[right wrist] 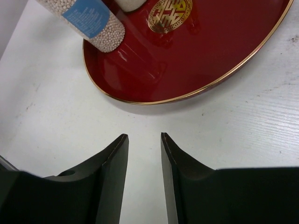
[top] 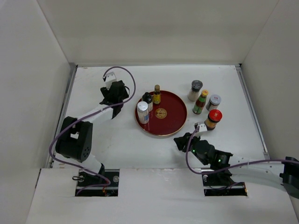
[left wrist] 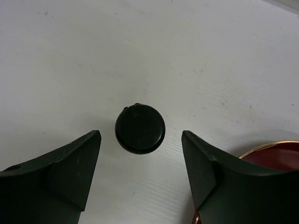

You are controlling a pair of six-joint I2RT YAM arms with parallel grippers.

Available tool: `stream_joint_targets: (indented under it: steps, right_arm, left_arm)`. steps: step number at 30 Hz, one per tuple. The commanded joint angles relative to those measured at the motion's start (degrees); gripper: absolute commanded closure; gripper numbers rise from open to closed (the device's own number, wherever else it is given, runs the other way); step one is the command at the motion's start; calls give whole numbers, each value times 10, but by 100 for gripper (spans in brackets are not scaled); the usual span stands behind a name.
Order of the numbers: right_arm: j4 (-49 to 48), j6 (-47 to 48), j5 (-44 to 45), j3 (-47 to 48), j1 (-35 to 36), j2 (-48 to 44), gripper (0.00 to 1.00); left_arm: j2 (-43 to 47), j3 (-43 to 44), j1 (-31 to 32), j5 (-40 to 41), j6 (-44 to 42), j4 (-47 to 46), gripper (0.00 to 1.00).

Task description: Organize the condiment bottles

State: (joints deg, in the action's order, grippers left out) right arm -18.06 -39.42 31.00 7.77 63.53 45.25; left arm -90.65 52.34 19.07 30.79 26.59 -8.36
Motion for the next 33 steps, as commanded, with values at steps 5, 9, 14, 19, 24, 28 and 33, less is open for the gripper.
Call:
stream_joint_targets:
  steps: [5,9,14,19,24,28,33]
  right_arm:
    - [-23,1,-2,10,8,-12,55]
    - [-23,1,0,11,8,-11,53]
    - [-23,1,1,8,8,-18,45]
    - [-23,0,3,7,8,-21,24]
    - [-24,-1,5,5,8,-23,10]
    - [-25,-2,7,3,8,-27,8]
    - [-22,-5,19,0,6,-37,7]
  left_arm:
    - [-21,43,-14,-5,-2,-27,45]
    - [-37,52,-22,-10,-4,-27,49]
    - [-38,48,-28,-12,-4,-29,69]
    - [55,10,-19,8,-3,-39,75]
    - [247,-31,21,30,-7,-21,75]
    - [360,-5,104,49,-33,11,75]
    - [356,29,258,53,-42,11,74]
